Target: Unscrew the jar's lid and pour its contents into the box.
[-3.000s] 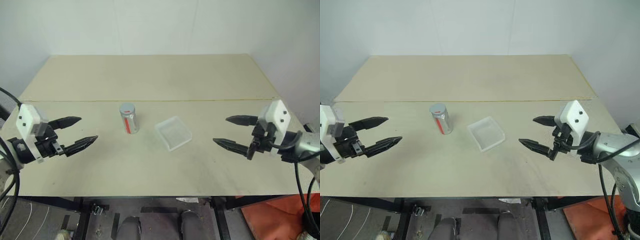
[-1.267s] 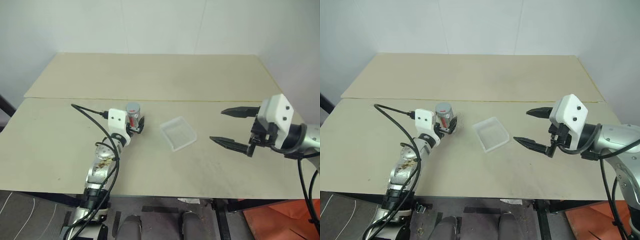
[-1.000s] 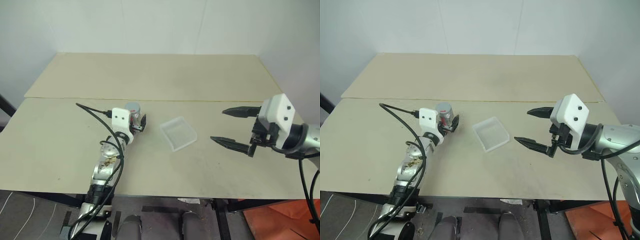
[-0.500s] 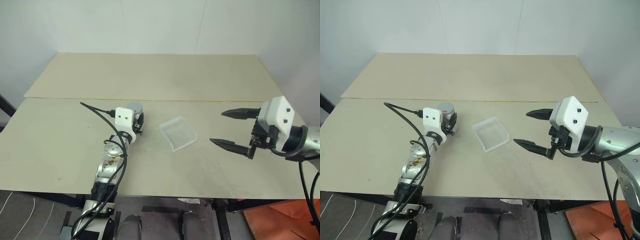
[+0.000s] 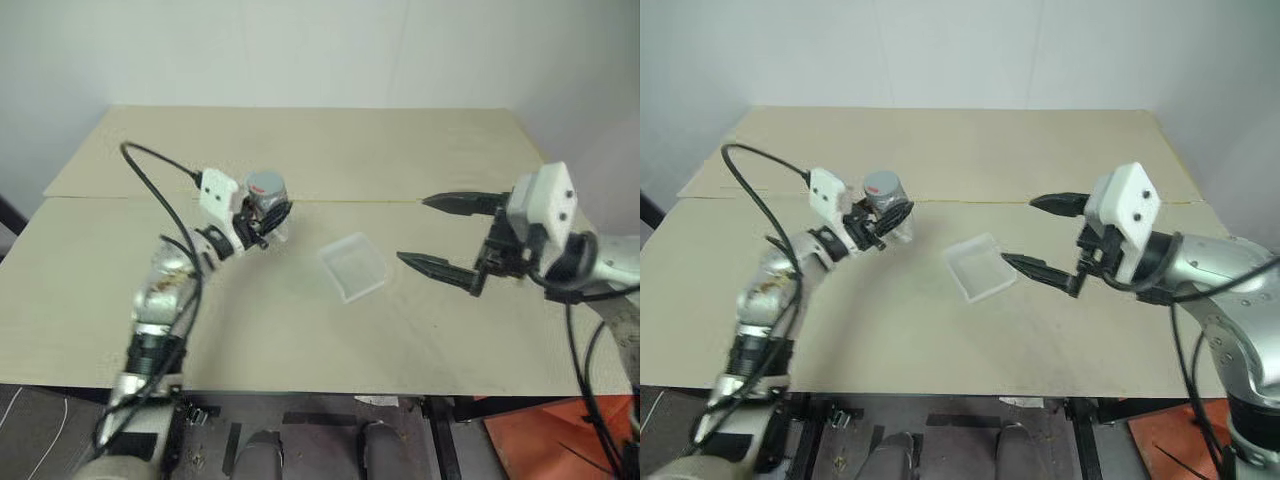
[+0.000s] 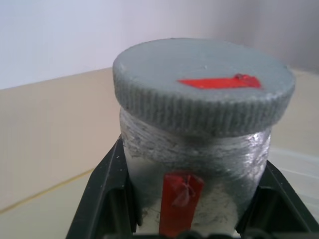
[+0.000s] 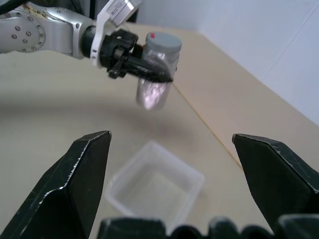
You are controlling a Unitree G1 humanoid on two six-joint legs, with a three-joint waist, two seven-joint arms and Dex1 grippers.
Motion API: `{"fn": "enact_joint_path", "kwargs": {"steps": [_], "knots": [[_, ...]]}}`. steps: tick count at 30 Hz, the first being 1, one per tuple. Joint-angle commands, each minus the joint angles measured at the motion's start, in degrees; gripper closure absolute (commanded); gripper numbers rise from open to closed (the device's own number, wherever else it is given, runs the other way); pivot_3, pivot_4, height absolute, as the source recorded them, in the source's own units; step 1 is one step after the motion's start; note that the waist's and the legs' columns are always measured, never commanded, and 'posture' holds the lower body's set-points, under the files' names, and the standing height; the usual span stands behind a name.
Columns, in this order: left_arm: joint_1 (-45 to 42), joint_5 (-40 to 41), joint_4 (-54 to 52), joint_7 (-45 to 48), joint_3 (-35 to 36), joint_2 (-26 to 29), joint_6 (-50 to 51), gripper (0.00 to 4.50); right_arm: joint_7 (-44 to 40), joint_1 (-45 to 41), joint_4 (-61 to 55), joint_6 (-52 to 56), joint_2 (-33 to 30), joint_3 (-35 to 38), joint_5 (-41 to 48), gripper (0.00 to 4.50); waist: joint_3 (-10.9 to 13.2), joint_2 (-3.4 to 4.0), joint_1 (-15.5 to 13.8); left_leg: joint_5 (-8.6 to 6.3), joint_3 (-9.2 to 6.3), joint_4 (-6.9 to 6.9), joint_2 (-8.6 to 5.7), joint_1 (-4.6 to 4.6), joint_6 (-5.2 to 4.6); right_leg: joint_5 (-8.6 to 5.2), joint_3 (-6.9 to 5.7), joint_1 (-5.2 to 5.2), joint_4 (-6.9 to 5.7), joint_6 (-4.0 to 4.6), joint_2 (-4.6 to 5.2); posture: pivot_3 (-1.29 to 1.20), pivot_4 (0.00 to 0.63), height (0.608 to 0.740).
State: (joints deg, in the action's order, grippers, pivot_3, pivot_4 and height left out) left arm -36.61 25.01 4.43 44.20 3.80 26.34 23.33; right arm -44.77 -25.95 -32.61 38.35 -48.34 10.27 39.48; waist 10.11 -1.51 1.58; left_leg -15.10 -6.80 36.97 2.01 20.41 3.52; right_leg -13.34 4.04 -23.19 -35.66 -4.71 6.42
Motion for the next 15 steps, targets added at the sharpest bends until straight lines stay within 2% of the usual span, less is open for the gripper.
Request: {"fn": "enact_joint_path", "kwargs": {"steps": [1, 4, 7, 12, 15], "knots": [[-3.8, 5.0, 1.7, 13.7, -1.0, 3.3, 1.9, 2.56, 3.8, -7.3, 1.2, 3.7, 3.3, -3.4, 1.8, 0.0, 0.0, 0.02, 0.3, 0.0, -0.01, 0.0, 0.0, 0.01, 0.0, 0.0, -0.01, 0.0, 0.0, 0.0, 0.0, 0.0, 0.15, 0.74], [-7.9, 4.7, 6.7, 22.4, -3.6, 4.7, 1.0, 2.56, 6.5, -14.8, 4.4, 7.7, 7.7, -6.6, 2.6, 0.0, 0.0, 0.04, 0.7, 0.0, -0.03, -0.01, 0.0, 0.01, 0.0, 0.0, -0.01, -0.02, -0.02, 0.01, 0.0, 0.0, 0.15, 0.74], [-12.8, 2.3, 12.6, 28.5, -6.9, 3.7, -2.4, 2.56, 7.7, -20.3, 7.7, 9.7, 10.9, -9.6, 1.6, 0.0, 0.0, 0.05, 0.7, 0.0, -0.08, -0.01, 0.0, 0.07, 0.0, 0.0, -0.05, -0.04, -0.01, 0.02, 0.0, 0.0, 0.15, 0.74], [-16.7, 0.7, 17.4, 33.2, -9.2, 0.3, -6.0, 2.56, 8.6, -24.6, 10.0, 10.8, 14.5, -13.0, 0.2, 0.0, 0.0, 0.06, 1.0, 0.0, -0.13, 0.0, 0.0, 0.32, -0.01, 0.0, -0.09, -0.28, -0.02, 0.02, 0.0, 0.0, 0.15, 0.74], [-17.4, 0.3, 18.1, 34.5, -9.5, -1.2, -7.2, 2.56, 9.1, -25.7, 11.2, 11.0, 15.9, -14.1, -1.0, 0.0, 0.0, 0.07, 1.3, 0.09, -0.15, 0.06, -0.02, 0.86, 0.1, 0.03, -0.08, -0.96, -0.32, 0.05, 0.0, 0.0, 0.15, 0.74]]}}
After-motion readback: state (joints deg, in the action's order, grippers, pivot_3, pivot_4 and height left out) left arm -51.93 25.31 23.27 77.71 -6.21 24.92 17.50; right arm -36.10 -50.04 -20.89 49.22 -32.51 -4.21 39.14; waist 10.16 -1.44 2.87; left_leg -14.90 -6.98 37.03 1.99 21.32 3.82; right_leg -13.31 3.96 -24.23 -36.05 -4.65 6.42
